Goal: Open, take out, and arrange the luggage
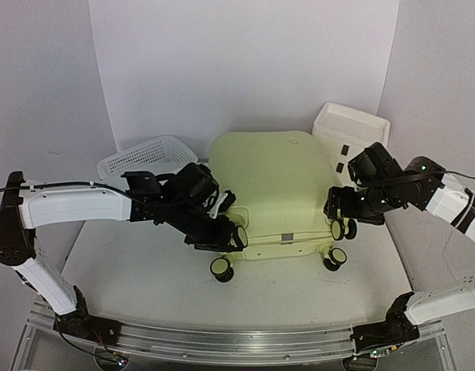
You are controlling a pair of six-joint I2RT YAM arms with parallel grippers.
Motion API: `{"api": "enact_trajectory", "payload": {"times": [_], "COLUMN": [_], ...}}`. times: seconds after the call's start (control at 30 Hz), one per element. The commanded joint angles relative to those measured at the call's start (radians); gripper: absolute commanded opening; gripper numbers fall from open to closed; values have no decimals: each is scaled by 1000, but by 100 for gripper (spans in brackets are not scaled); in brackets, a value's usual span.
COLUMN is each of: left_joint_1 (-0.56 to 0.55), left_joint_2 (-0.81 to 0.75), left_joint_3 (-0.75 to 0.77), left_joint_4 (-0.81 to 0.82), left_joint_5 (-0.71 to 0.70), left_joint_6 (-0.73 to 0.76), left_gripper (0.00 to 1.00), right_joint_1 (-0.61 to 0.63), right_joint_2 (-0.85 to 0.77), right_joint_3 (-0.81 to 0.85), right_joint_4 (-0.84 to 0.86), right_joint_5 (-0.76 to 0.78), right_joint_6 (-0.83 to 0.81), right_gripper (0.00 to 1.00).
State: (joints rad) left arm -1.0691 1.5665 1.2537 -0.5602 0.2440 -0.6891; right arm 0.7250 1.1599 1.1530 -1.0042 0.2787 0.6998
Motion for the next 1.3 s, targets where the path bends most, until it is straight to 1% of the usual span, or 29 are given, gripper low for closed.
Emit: {"api": "enact_trajectory", "payload": {"times": [0.0, 0.13, 0.17, 0.2, 0.23, 0.33, 0.4, 0.47, 0.53, 0.6, 0.67, 0.8, 0.9, 1.07, 1.17, 1.27], "left_joint_1": [-74, -162, -176, -189, -197, -208, -206, -199, -182, -151, -106, 33, 132, 301, 383, 447], "left_joint_2": [211, 408, 447, 475, 485, 435, 364, 273, 201, 135, 74, -8, -29, 15, 98, 204], "left_joint_3": [199, 434, 501, 527, 548, 497, 431, 371, 322, 279, 242, 191, 198, 258, 329, 445], "left_joint_4": [179, 185, 185, 184, 184, 185, 179, 153, 127, 110, 101, 86, 73, 71, 87, 88], "left_joint_5": [39, 55, 64, 67, 62, 7, -43, -84, -105, -102, -94, -76, -58, -4, 58, 127], "left_joint_6": [89, 108, 111, 113, 115, 146, 178, 202, 210, 212, 214, 234, 269, 302, 311, 314], "left_gripper": [41, 44, 47, 50, 55, 74, 83, 89, 91, 92, 92, 92, 92, 91, 91, 91], "right_joint_1": [2, 2, 2, 2, 2, 2, 2, 2, 2, 2, 2, 2, 2, 2, 3, 2], "right_joint_2": [-17, -21, -29, -42, -55, -91, -99, -94, -84, -80, -82, -98, -120, -195, -242, -267], "right_joint_3": [78, 101, 96, 90, 85, 65, 54, 47, 44, 33, 16, -30, -91, -250, -318, -337], "right_joint_4": [-43, -80, -81, -84, -84, -79, -69, -60, -58, -54, -52, -39, 34, 255, 348, 395], "right_joint_5": [1, 16, 25, 36, 44, 32, 5, -28, -58, -75, -70, -11, -31, -118, -102, -74], "right_joint_6": [-23, -7, 3, 16, 28, 50, 60, 59, 57, 65, 106, 244, 334, 449, 474, 458], "right_gripper": [98, 98, 98, 98, 98, 98, 98, 98, 98, 98, 98, 98, 98, 98, 98, 98]}}
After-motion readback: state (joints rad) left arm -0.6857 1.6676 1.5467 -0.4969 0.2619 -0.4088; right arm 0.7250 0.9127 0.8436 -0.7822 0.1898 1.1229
